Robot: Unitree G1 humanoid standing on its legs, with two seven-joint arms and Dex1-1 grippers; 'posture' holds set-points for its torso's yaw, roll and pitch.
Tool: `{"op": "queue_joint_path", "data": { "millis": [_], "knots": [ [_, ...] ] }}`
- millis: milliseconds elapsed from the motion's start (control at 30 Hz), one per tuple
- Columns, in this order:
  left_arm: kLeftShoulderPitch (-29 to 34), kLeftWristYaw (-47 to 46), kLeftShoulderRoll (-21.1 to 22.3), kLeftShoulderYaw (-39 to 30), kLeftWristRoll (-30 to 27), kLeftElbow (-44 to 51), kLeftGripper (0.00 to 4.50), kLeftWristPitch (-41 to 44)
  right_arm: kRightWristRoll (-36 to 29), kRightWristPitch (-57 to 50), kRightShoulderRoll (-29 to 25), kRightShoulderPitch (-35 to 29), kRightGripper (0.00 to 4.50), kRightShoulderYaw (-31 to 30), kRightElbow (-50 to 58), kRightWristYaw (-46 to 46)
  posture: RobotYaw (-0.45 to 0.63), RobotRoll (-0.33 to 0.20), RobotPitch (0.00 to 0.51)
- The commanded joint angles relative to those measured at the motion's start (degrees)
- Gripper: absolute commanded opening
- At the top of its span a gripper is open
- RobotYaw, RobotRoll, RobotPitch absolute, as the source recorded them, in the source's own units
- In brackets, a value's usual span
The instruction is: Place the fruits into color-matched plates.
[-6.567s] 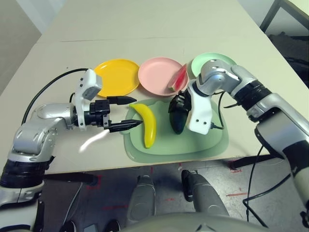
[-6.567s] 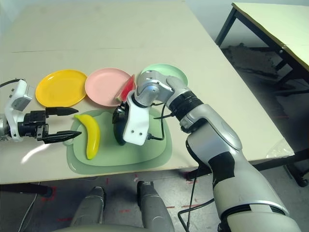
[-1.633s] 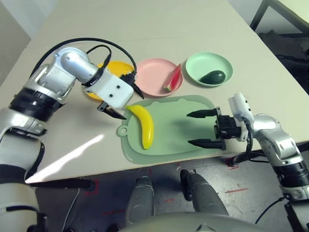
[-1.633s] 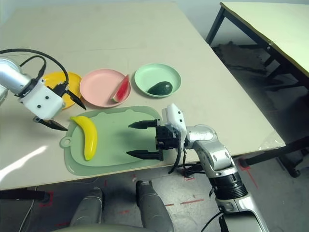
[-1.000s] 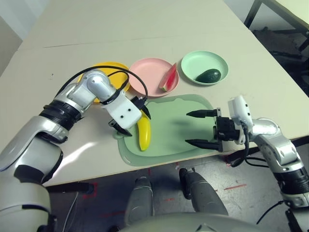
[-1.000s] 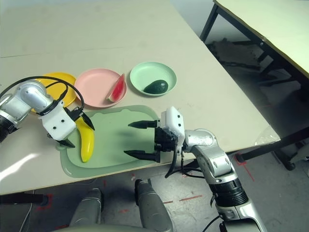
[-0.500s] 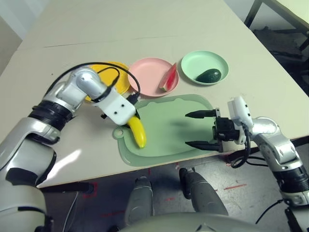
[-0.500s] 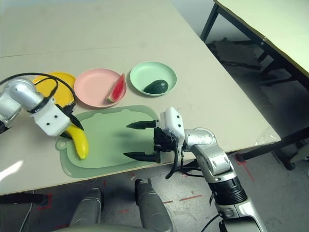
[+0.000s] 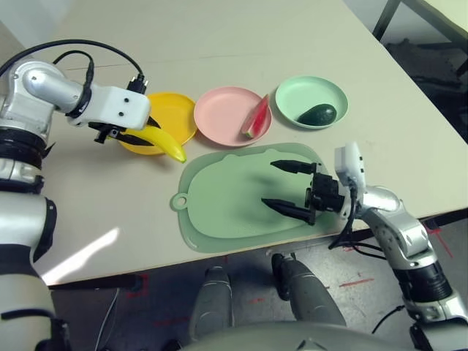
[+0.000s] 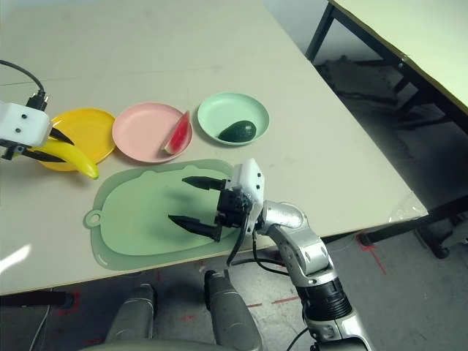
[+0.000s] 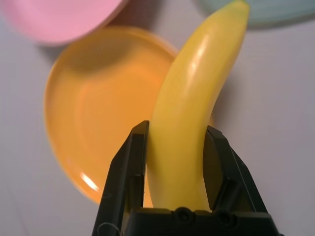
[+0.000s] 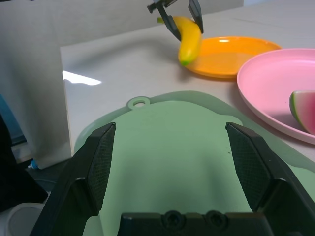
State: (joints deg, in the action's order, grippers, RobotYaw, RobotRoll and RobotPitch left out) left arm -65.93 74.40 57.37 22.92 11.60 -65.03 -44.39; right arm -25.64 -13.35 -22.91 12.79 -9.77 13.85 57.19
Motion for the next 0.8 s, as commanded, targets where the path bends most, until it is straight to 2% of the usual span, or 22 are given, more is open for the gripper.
{"op": "queue_joint_path", "data": {
  "millis": [33, 133, 333, 733, 800],
  "knots": [
    [0.3, -10.41, -1.92, -0.19, 5.33, -4.76, 1.63, -4.06, 1.07, 1.13, 1.07, 0.16, 4.5, -0.54, -0.84, -1.4, -0.08, 0.0, 0.207],
    [0.58, -16.12, -3.06, 1.02, 9.43, -6.64, 1.63, -4.96, 1.14, 1.26, 1.56, 0.07, 4.5, -0.26, 0.0, -2.35, -0.09, 0.0, 0.209],
    [-0.39, -24.92, -3.88, 2.46, 16.05, -9.17, 1.63, -1.53, 2.5, 3.37, 1.07, -0.35, 4.5, 0.39, 1.45, -3.82, -0.1, 0.0, 0.211],
    [-0.19, -29.45, -3.83, 2.22, 19.67, -10.47, 1.63, 0.26, 2.35, 3.39, 1.41, -1.4, 4.5, -0.79, 2.46, -6.17, -0.1, 0.0, 0.211],
    [-0.2, -30.26, -3.89, 2.26, 20.0, -10.41, 2.38, 0.21, 2.31, 3.38, 1.32, -1.39, 4.5, -0.9, 2.38, -6.12, -0.1, 0.0, 0.211]
  ]
}}
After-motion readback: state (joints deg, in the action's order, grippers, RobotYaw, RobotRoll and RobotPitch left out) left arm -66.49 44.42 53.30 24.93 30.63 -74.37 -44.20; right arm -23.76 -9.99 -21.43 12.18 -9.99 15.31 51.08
